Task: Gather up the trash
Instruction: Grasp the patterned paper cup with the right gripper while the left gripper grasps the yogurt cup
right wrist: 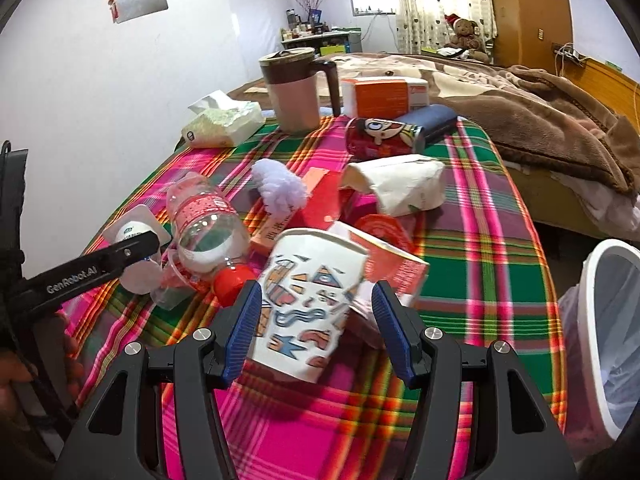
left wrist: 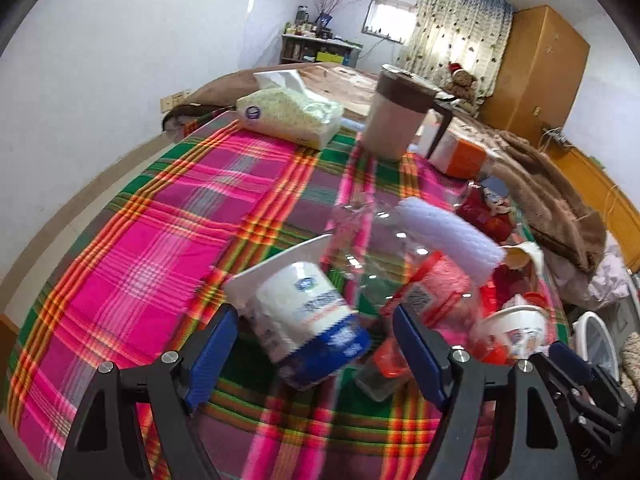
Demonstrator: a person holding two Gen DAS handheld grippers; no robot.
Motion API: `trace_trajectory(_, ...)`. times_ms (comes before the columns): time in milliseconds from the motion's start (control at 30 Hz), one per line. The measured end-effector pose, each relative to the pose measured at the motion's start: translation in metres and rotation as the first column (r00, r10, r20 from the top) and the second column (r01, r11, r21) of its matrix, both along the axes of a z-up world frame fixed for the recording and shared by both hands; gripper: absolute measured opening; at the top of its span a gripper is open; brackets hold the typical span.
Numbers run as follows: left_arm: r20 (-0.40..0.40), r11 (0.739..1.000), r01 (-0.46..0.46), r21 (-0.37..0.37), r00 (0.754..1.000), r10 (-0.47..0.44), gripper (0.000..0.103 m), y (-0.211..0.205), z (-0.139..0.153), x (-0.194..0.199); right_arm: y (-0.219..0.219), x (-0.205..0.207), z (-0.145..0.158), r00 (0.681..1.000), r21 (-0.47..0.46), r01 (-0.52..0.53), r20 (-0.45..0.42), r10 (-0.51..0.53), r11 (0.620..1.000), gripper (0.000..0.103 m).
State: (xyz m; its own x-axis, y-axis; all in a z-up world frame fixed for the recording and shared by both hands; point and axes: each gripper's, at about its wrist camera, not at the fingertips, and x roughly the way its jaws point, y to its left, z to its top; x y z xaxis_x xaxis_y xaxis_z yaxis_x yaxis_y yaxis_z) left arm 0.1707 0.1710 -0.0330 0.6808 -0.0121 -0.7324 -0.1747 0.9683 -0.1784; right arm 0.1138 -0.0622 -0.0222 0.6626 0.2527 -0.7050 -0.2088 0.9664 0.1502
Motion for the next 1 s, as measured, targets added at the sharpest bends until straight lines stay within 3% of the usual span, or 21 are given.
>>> trace_trajectory(367,-0.046,0.999,-0.031,0.028,0.998,0.032,0.079,0.02,-0.014,0.0,0.016,-0.006,-0.002,1.0,-0.047,-0.002,0.012,0.003,0.999,0.062)
trace_trajectory(567,-0.044,0.998,-0.013,0.059,0.999,0.015,0.079,0.022,-0.017,0.003,0.027,-0.009,-0.005,1.0,-0.145,0.0,0.031,0.004,0.989,0.065)
trace_trajectory(1000,-0.061,0.996,-0.004,0.084,0.998,0.009,0.079,0.022,-0.025,0.015,0.031,-0.01,-0.01,0.997,-0.238,0.049,0.074,-0.032,0.97,0.068)
